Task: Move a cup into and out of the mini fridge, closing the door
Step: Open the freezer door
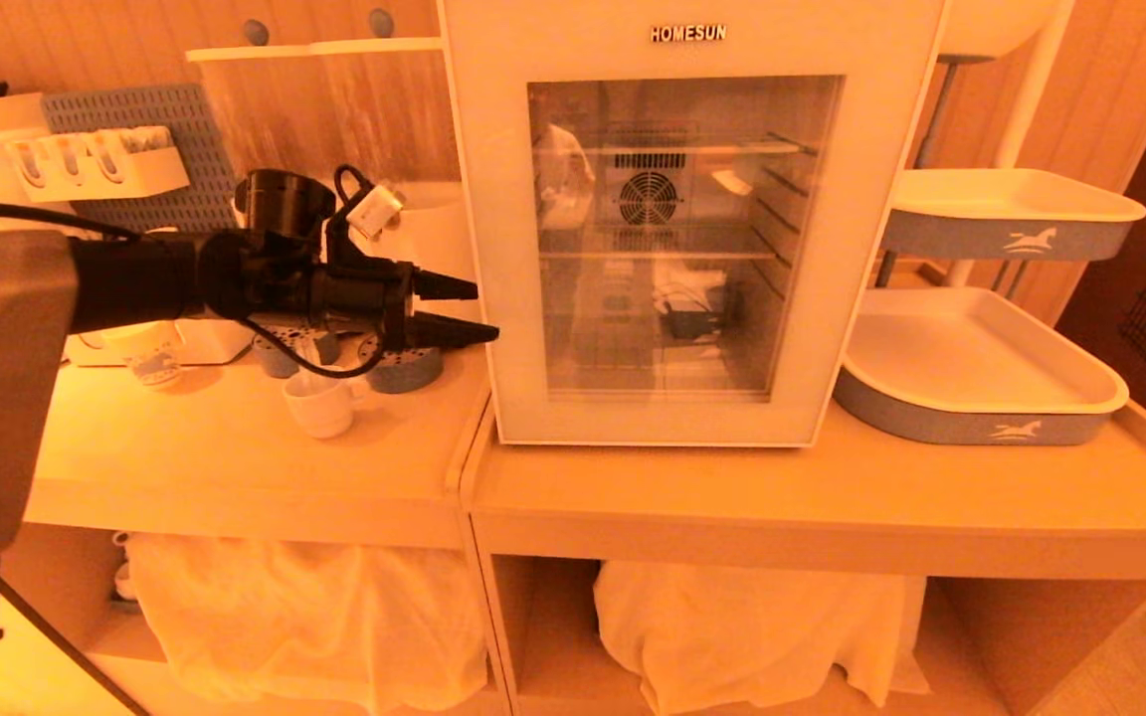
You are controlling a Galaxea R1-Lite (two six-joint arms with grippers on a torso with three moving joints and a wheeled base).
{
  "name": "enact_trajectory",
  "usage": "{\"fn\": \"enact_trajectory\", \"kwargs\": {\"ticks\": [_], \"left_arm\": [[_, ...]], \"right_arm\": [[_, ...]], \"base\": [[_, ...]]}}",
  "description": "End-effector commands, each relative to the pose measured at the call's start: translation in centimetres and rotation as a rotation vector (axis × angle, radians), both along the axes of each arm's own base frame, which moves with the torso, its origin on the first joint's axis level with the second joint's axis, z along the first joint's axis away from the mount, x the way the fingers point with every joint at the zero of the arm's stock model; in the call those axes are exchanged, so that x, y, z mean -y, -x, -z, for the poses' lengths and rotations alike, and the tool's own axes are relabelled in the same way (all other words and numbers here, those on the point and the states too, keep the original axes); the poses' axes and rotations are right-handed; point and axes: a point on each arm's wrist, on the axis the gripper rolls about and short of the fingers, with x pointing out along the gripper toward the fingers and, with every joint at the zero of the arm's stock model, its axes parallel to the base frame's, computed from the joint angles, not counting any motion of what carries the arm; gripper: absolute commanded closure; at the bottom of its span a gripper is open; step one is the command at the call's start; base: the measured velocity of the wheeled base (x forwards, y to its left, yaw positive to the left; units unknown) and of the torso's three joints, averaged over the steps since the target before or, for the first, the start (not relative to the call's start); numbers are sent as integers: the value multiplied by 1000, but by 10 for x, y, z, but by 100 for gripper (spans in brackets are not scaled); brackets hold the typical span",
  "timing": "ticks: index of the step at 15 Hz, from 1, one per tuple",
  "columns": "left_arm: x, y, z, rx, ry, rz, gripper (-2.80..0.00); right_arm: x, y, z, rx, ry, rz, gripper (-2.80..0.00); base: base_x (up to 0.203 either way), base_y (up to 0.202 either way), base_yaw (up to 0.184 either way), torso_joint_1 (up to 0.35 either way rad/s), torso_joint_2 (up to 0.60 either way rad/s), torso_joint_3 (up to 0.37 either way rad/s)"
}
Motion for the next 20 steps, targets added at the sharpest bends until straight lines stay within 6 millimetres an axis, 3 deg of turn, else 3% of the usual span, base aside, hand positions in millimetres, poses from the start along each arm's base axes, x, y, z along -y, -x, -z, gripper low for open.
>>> {"fn": "enact_trajectory", "kwargs": {"ticks": [1, 12, 20], "left_arm": [[1, 4, -7, -4, 14, 17, -280], [14, 37, -19, -61, 67, 151, -280], [19, 100, -29, -96, 68, 211, -280]], "right_arm": [[0, -1, 4, -15, 0, 0, -280], [0, -1, 4, -15, 1, 0, -280], [0, -1, 4, -13, 0, 0, -280]], "base": [[0, 0, 0, 0, 0, 0], [0, 0, 0, 0, 0, 0], [0, 0, 0, 0, 0, 0]]}}
